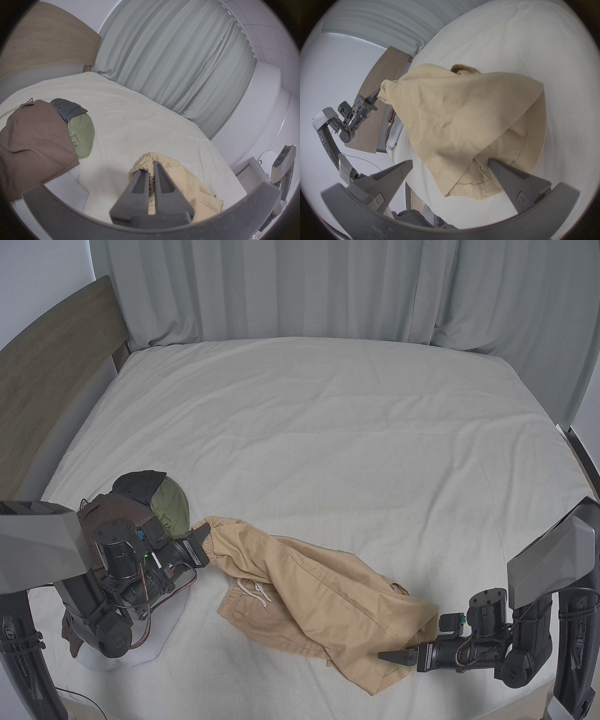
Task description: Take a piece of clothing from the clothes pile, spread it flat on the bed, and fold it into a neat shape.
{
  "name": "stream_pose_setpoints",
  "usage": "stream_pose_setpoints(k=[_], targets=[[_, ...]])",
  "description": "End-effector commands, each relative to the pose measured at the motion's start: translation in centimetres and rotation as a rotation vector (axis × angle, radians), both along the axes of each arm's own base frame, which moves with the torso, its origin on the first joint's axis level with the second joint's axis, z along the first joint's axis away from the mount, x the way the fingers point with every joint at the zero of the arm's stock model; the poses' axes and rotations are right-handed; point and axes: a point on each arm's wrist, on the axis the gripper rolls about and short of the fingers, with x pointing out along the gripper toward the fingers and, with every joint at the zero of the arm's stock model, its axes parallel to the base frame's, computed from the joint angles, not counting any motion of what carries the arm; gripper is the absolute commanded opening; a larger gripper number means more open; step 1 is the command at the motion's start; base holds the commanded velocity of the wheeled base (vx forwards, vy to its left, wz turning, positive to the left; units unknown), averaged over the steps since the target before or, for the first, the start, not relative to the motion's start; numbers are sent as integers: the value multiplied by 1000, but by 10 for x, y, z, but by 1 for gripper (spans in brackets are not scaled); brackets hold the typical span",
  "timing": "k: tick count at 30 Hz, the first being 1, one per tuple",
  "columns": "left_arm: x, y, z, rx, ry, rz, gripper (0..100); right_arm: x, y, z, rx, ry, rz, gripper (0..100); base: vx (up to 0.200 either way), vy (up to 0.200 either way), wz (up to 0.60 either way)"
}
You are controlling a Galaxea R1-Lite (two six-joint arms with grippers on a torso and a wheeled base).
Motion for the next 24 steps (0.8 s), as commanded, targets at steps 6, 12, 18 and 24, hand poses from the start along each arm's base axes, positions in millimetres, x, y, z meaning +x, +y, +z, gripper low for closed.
stream_pose_setpoints(k=[6, 12, 18, 24], targets=[[0, 0, 1, -2, -5, 0, 0, 10, 5, 2, 13, -46, -9, 100, 0, 0, 0], [0, 0, 1, -2, -5, 0, 0, 13, 6, 4, 9, -68, -23, 100, 0, 0, 0], [1, 0, -1, -1, -1, 2, 0, 14, 6, 8, 17, -86, -22, 0, 0, 0, 0], [1, 2, -2, -1, 0, 6, 0, 14, 2, 32, 48, -162, -34, 0, 0, 0, 0]])
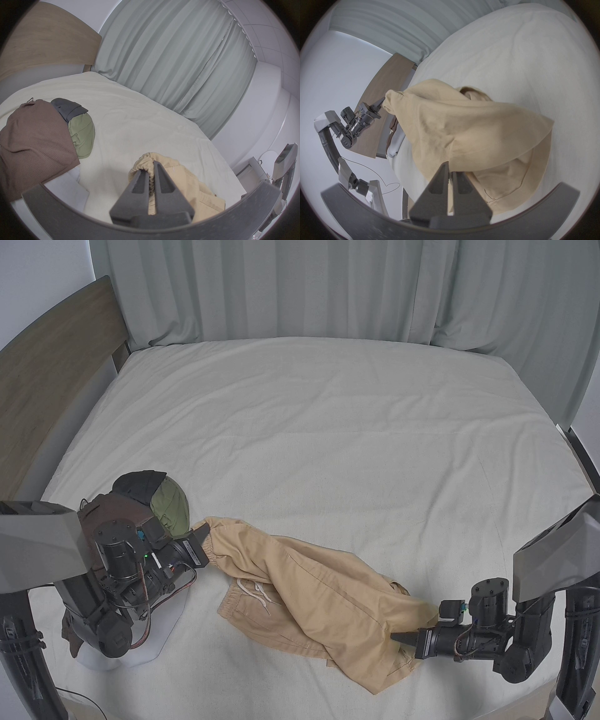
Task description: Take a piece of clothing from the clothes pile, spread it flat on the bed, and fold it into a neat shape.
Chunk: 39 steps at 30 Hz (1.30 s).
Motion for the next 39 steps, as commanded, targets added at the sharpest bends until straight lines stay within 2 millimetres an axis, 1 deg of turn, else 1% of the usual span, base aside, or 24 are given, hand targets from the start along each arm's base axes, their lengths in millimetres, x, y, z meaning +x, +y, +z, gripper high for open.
stream_pose_setpoints(k=[1, 2, 3, 6, 7, 8, 11, 14, 24, 26, 30, 32, 34, 38, 39], targets=[[1, 2, 0, -1, -2, 6, 0, 0, -5, 25, 35, -85, -15, 0, 0, 0, 0], [1, 2, 0, -1, -2, 6, 0, 0, -5, 27, 38, -92, -16, 0, 0, 0, 0], [1, 2, 0, -1, -4, 6, 0, 1, -9, 36, 50, -122, -30, 0, 0, 0, 0], [2, 2, 0, -1, -4, 6, 0, 4, -18, 49, 65, -174, -64, 0, 0, 0, 0], [2, 2, 0, -1, -4, 6, 0, 4, -19, 49, 65, -176, -67, 0, 0, 0, 0], [2, 2, 0, -1, -4, 6, 0, 7, -25, 54, 70, -196, -87, 0, 0, 0, 0], [2, 2, 0, -2, -5, 6, 0, 10, -33, 60, 83, -220, -105, 0, 0, 0, 0], [2, 1, 1, -5, -9, 7, 0, 11, -38, 64, 95, -236, -104, 0, 0, 0, 0], [3, 2, 2, -5, -17, 8, 0, 21, -46, 81, 112, -330, -128, 0, 0, 0, 0], [3, 2, 2, -7, -16, 8, 0, 28, -52, 92, 126, -387, -156, 0, 0, 0, 0], [3, 2, 3, -7, -18, 8, 0, 29, -61, 108, 163, -435, -165, 0, 0, 0, 0], [3, 1, 2, -7, -16, 7, 0, 26, -60, 112, 192, -427, -155, 0, 0, 0, 0], [3, 1, 2, -6, -15, 8, 0, 24, -58, 111, 210, -406, -143, 0, 0, 0, 0], [3, 1, 2, -6, -15, 8, 0, 16, -47, 104, 212, -357, -105, 0, 0, 0, 0], [3, 1, 2, -7, -16, 7, 0, 11, -40, 100, 210, -329, -81, 0, 0, 0, 0]])
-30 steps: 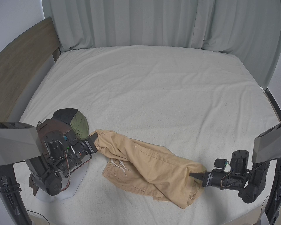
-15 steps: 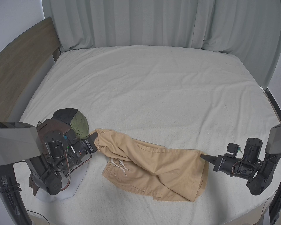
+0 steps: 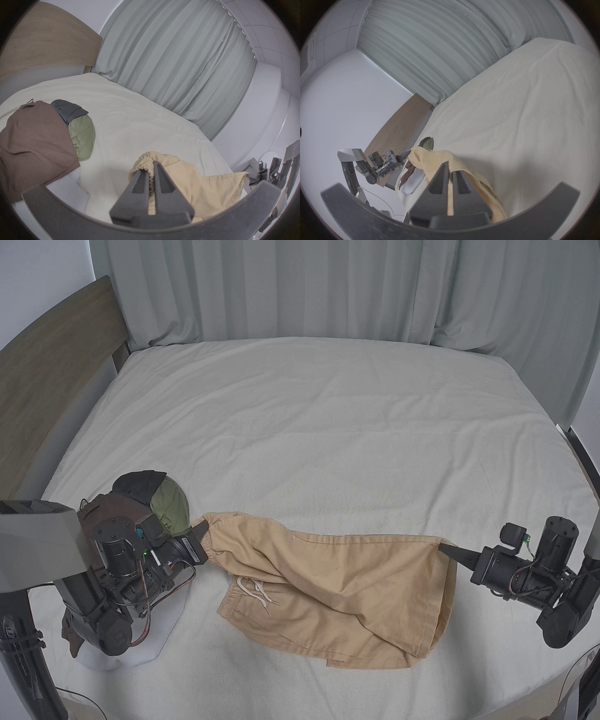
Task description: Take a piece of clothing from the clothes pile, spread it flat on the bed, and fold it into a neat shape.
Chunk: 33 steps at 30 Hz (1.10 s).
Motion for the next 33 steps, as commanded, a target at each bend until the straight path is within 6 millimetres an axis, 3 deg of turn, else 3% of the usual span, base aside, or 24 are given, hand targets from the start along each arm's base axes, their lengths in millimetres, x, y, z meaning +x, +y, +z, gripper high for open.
stream_pose_setpoints(k=[1, 5, 21, 22, 33], targets=[[0, 0, 1, -2, -6, -1, 0, -12, 15, -7, -8, 43, 62, 0, 0, 0, 0], [0, 0, 1, -3, -7, -1, 0, -12, 20, -17, -20, 85, 81, 0, 0, 0, 0], [0, 0, 1, -2, -6, -1, 0, -18, 20, -27, -37, 135, 85, 0, 0, 0, 0], [0, 0, 1, -2, -6, -1, 0, -18, 20, -27, -37, 133, 88, 100, 0, 0, 0], [0, 0, 2, -2, -9, -1, 0, -1, 29, -17, -18, 58, 70, 100, 0, 0, 0]])
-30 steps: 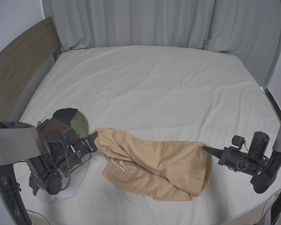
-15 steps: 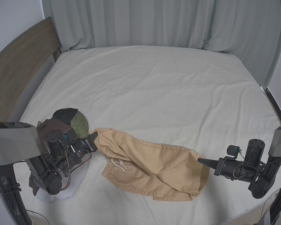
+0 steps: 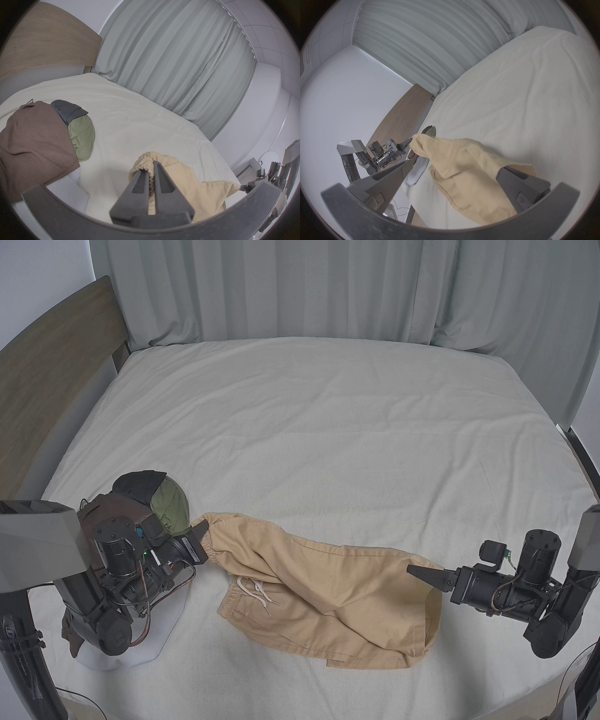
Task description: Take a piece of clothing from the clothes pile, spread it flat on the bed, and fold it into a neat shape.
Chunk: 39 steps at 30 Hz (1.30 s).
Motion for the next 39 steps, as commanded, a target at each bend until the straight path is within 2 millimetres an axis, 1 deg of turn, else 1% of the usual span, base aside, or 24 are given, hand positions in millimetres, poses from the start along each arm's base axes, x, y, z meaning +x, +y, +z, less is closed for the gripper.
stream_pose_setpoints(k=[1, 5, 13, 16, 22, 33, 34, 39], targets=[[0, 0, 1, -3, -7, 1, 0, 6, 5, 2, 5, -19, 1, 100, 0, 0, 0], [0, 0, 1, -3, -7, 1, 0, 10, 7, 2, 10, -26, 3, 100, 0, 0, 0], [0, 0, 2, -2, -11, 0, 0, 20, 15, -8, 0, -12, -6, 100, 0, 0, 0], [0, 0, 3, -4, -12, 1, 0, 26, 22, -12, 2, -14, -19, 100, 0, 0, 0], [0, 0, 3, -4, -12, 1, 0, 32, 32, -8, 32, -22, -28, 100, 0, 0, 0], [0, 0, 2, -4, -10, 1, 0, 34, 32, -6, 37, -33, -54, 100, 0, 0, 0], [0, 0, 2, -4, -10, 1, 0, 34, 32, -6, 36, -32, -57, 0, 0, 0, 0], [0, 0, 2, -3, -12, 0, 0, 33, 31, -6, 34, -34, -56, 0, 0, 0, 0]])
